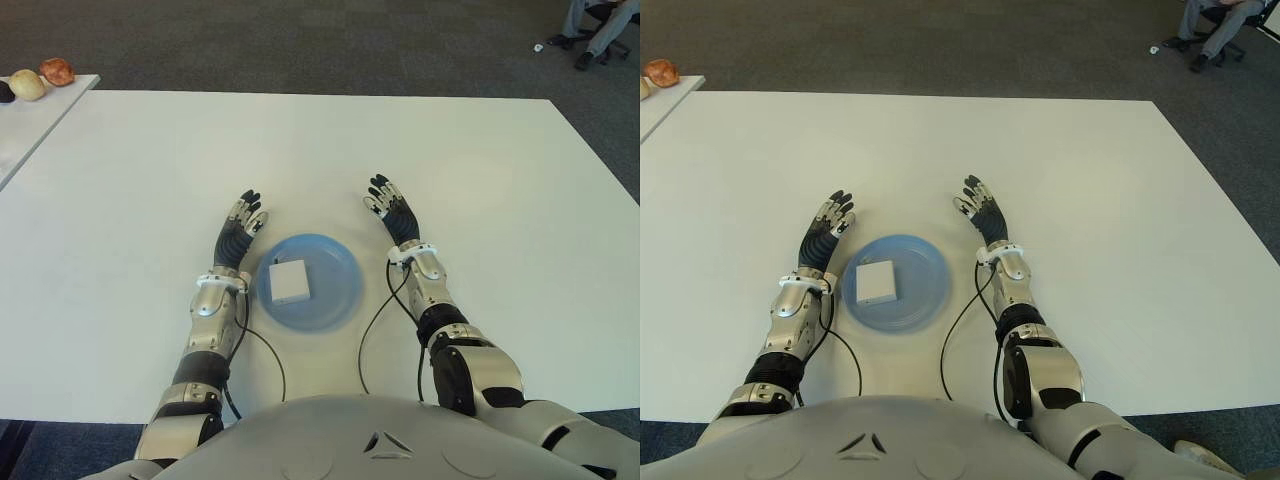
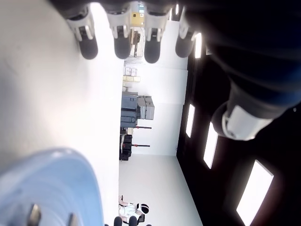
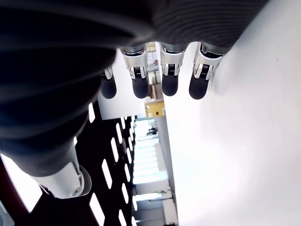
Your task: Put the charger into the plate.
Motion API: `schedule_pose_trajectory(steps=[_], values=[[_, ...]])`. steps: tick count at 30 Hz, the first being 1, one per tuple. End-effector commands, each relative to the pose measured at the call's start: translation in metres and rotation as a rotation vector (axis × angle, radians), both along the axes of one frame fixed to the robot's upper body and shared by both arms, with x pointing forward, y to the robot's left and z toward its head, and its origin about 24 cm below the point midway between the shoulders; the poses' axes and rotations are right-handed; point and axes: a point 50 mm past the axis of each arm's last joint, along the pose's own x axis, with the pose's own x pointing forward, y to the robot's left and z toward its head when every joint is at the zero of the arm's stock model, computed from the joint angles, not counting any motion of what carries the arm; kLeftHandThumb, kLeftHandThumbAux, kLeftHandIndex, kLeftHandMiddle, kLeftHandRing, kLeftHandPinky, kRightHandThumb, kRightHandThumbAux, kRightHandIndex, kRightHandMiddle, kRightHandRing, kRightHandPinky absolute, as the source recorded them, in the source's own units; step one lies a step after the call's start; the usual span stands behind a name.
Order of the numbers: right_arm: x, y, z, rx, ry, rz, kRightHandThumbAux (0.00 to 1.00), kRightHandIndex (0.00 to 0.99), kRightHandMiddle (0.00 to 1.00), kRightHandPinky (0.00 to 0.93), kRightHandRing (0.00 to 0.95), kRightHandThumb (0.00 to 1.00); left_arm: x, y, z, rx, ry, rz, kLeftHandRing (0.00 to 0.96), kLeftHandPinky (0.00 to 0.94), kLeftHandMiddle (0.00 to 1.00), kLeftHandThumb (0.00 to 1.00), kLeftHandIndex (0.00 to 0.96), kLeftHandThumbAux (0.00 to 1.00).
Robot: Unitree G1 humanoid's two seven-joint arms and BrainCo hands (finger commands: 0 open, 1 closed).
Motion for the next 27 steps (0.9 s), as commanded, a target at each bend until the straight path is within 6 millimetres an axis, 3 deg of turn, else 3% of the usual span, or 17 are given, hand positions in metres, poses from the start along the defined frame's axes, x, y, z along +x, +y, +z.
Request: schedule_pose_trajectory(steps=[1,27], values=[[-0.0237,-0.0028,-0.0334,0.001,0.191,-0.007,0.670,0.039,0.086,0.037,0.041,0.000,-0.0287,-0.0010,-0.0369,-0.024,0.221,0.014,0.074,0.066,0.096,0.000,0.005,0.580],[-0.0226,-0.0047,-0.0352,-0.002,0.217,-0.030,0.611,0.068,0.133,0.079,0.093,0.000,-0.0258,-0.0043,-0.0399,-0.033,0.230,0.017,0.074,0.056,0.099,0.000,0.000,0.585]])
